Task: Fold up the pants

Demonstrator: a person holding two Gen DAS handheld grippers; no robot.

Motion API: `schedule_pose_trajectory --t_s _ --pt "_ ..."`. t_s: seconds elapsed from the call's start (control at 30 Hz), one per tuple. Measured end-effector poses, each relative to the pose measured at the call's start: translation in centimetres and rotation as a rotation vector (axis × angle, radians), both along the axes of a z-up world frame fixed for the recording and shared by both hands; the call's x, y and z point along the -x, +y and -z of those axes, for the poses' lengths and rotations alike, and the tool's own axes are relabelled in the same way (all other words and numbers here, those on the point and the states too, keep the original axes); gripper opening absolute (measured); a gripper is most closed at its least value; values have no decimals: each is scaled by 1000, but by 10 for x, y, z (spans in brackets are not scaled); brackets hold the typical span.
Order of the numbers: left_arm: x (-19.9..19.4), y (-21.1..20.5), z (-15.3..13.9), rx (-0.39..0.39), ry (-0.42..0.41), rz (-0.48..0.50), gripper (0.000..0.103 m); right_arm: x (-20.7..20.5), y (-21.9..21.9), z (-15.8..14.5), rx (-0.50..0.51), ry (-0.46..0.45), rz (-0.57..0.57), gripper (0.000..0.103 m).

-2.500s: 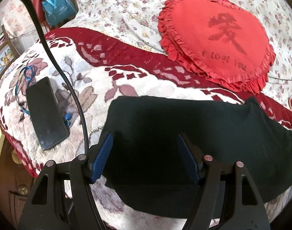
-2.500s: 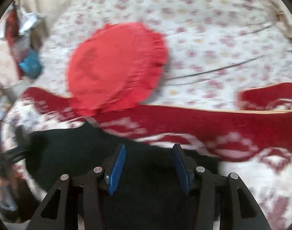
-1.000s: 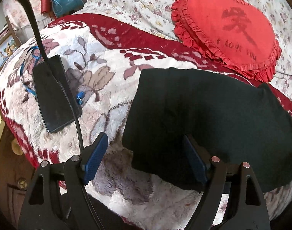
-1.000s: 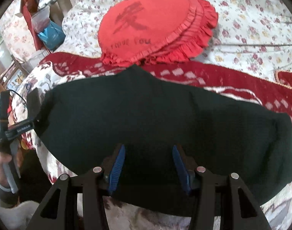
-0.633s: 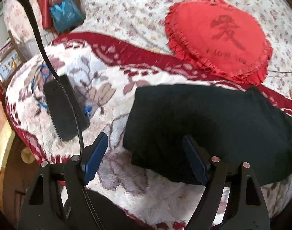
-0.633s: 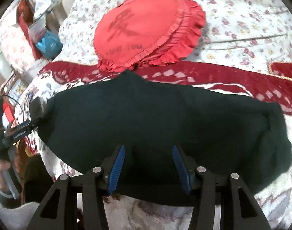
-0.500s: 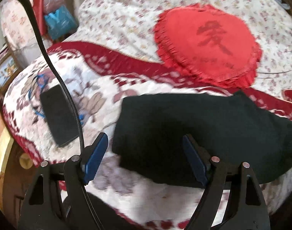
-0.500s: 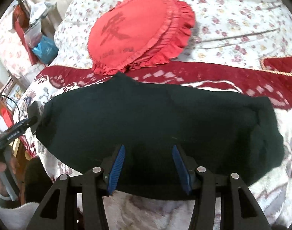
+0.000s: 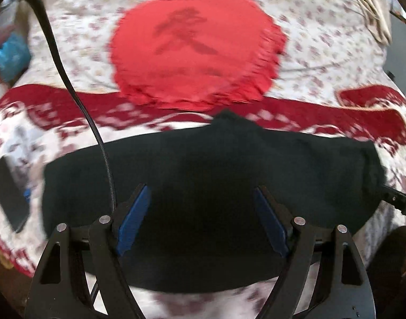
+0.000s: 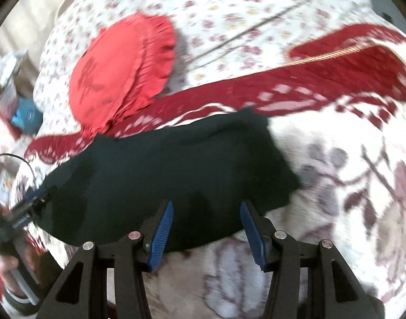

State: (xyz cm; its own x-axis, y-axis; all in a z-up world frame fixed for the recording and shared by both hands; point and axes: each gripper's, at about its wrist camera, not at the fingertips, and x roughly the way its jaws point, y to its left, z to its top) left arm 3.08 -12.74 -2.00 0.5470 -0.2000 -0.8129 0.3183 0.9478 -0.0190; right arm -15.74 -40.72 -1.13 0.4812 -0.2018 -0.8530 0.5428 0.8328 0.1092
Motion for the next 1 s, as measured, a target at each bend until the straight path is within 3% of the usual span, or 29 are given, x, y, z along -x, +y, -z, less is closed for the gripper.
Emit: schedule_pose_trajectory --t_s 0.17,0.43,1.0 --pt "-5 -49 3 17 33 99 81 17 -15 -6 43 28 64 55" --pt "-8 -107 6 -17 43 230 81 25 -20 -9 -13 -4 70 57" --pt "-24 -154 10 -12 46 347 81 12 -6 15 -83 -12 35 59"
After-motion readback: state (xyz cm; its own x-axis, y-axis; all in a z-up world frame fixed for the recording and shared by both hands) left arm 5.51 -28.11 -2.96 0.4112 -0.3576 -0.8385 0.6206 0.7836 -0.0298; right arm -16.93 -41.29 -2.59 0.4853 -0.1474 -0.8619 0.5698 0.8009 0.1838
